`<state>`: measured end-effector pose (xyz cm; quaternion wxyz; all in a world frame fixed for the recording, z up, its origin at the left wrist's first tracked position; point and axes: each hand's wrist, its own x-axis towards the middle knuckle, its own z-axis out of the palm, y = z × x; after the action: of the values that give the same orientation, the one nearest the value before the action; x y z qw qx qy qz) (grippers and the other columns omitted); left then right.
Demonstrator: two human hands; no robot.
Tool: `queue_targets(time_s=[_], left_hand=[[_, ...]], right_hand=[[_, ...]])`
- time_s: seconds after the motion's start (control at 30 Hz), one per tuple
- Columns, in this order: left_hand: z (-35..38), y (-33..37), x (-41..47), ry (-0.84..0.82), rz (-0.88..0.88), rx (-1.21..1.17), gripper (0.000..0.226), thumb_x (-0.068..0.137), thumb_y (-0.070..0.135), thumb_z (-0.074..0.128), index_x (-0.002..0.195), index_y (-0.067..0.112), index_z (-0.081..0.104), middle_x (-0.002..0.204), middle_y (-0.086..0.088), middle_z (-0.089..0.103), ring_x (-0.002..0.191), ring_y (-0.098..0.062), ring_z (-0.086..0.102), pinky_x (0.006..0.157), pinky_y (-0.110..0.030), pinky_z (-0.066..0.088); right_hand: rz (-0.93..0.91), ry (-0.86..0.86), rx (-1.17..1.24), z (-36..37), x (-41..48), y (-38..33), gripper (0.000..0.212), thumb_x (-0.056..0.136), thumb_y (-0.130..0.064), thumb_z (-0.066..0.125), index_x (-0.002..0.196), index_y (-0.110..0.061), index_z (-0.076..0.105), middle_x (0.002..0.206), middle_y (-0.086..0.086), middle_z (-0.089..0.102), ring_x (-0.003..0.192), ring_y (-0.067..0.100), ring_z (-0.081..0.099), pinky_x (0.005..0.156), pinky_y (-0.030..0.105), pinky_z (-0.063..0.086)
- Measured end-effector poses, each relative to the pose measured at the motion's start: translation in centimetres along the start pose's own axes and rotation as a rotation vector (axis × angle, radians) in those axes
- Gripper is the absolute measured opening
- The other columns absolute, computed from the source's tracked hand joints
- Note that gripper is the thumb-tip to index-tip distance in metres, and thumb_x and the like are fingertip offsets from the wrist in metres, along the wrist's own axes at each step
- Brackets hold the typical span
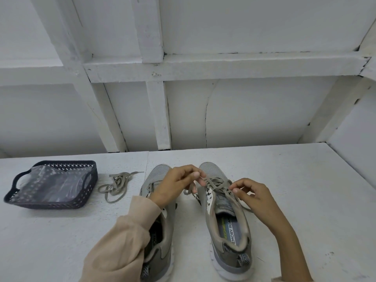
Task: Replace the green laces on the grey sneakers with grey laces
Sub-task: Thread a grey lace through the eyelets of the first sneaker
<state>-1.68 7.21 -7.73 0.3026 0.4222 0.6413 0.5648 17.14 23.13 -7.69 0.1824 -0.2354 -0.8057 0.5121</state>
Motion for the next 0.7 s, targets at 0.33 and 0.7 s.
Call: queue_targets(time_s=[0.33,0.7], left_hand=[[1.3,0.8,-0.3,-0.111,0.115,0.357,0.013,0.093,0.015,0.063,0.098,0.015,0.075,0.090,0.016,0.067,0.077,0.004,0.059,0.067,-0.008,0.041],[1.3,0.9,-0.7,-0.074,0.081,0.486,0.008,0.084,0.019,0.075,0.091,0.015,0.076,0.077,0.003,0.073,0.056,0.000,0.060,0.065,-0.029,0.056]], right_hand=[[-0.026,0.017,-0.066,0.1,-0.2,-0.2,0.020,0.089,-0.002,0.062,0.083,-0.019,0.070,0.085,-0.007,0.068,0.072,0.000,0.056,0.062,0.008,0.040],[-0.017,0.025,-0.107,0.0,-0.4,-0.2,0.019,0.089,-0.001,0.061,0.084,-0.016,0.071,0.089,-0.002,0.067,0.077,0.001,0.056,0.066,0.008,0.042]])
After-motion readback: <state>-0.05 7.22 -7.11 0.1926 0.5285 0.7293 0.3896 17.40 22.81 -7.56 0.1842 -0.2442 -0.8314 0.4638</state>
